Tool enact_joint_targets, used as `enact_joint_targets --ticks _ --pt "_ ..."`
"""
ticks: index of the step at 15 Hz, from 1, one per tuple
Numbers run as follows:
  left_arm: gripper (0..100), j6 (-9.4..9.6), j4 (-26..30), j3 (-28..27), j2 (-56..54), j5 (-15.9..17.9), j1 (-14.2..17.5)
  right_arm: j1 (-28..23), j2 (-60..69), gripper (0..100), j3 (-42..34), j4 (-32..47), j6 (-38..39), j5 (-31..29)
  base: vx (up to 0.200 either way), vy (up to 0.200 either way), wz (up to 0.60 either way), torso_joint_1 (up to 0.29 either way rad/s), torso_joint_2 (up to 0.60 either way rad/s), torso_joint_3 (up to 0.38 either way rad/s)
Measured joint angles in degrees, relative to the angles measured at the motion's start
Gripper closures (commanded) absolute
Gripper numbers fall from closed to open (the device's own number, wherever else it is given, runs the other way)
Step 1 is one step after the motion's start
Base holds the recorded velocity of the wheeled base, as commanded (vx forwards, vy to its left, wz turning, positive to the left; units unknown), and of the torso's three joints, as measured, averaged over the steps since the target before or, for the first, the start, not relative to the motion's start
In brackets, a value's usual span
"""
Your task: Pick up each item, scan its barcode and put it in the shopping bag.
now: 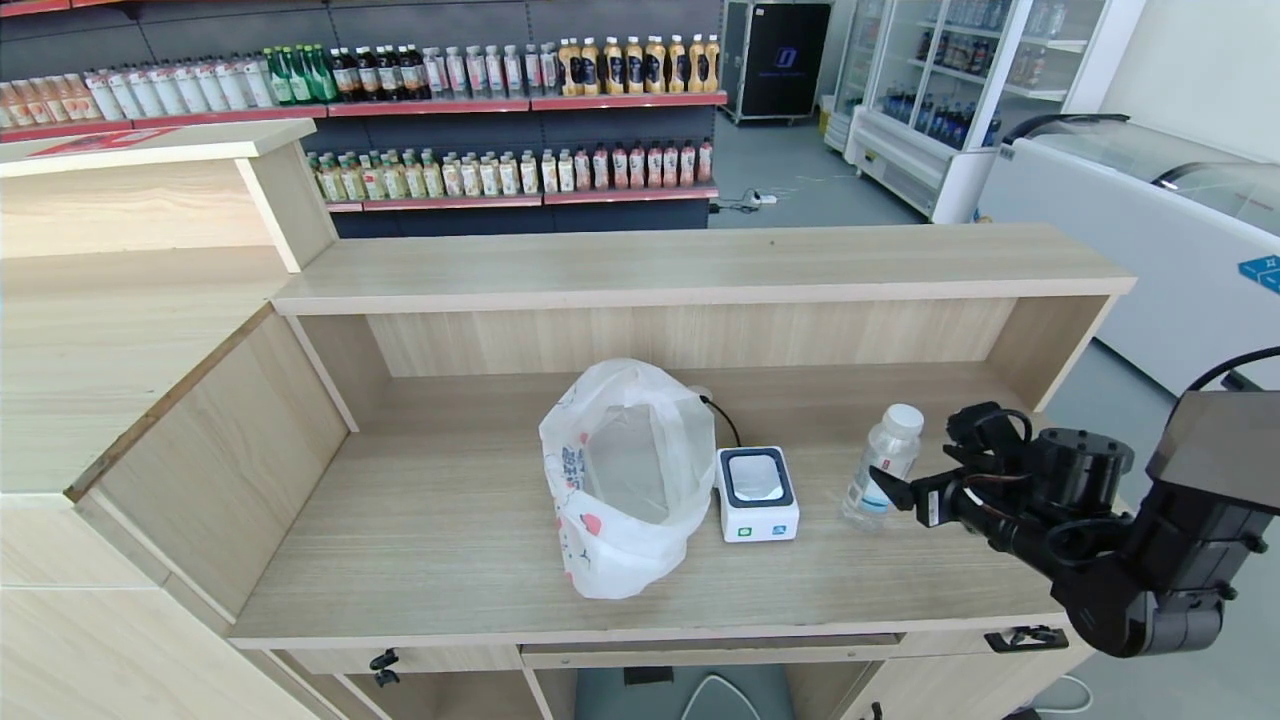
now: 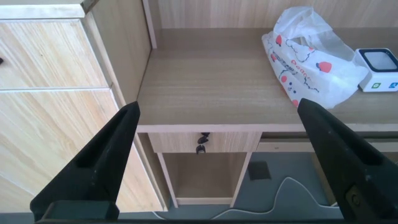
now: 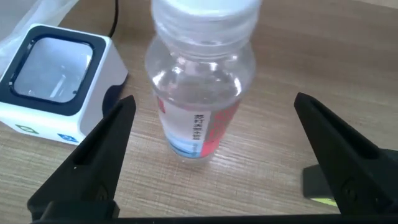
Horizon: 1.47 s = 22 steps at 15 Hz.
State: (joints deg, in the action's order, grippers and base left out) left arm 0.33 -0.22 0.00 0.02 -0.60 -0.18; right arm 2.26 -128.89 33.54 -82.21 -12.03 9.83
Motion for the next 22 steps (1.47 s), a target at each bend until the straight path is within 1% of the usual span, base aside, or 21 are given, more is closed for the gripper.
enact_joint_targets --ticks 3,5,6,10,16,22 --pt "0 0.0 -0.02 0.0 0.0 0.0 0.0 1.82 -1.56 0 0.33 -0.44 0.24 0.21 0.0 0.0 0.0 0.0 0.0 0.0" --pt "0 0.0 0.0 0.0 0.0 0.02 0.02 1.95 -2.83 0 0.56 -4.46 0.43 0.32 0.0 0.0 0.0 0.0 0.0 0.0" --pt "0 0.0 0.0 0.0 0.0 0.0 0.02 1.93 -3.55 0 0.89 -5.23 0.43 0.33 0.0 0.0 0.0 0.0 0.0 0.0" --pt "0 0.02 -0.02 0.0 0.0 0.02 0.0 1.21 -5.49 0 2.13 -5.4 0.46 0.87 0.0 0.0 0.0 0.0 0.0 0.0" --pt "0 0.02 -0.02 0.0 0.0 0.02 0.02 1.55 -8.46 0 7.39 -5.29 0.46 4.49 0.0 0.0 0.0 0.0 0.0 0.0" --pt "0 0.0 0.0 0.0 0.0 0.0 -0.02 2.32 -11.76 0 11.69 -5.29 0.73 4.84 0.0 0.0 0.0 0.0 0.0 0.0"
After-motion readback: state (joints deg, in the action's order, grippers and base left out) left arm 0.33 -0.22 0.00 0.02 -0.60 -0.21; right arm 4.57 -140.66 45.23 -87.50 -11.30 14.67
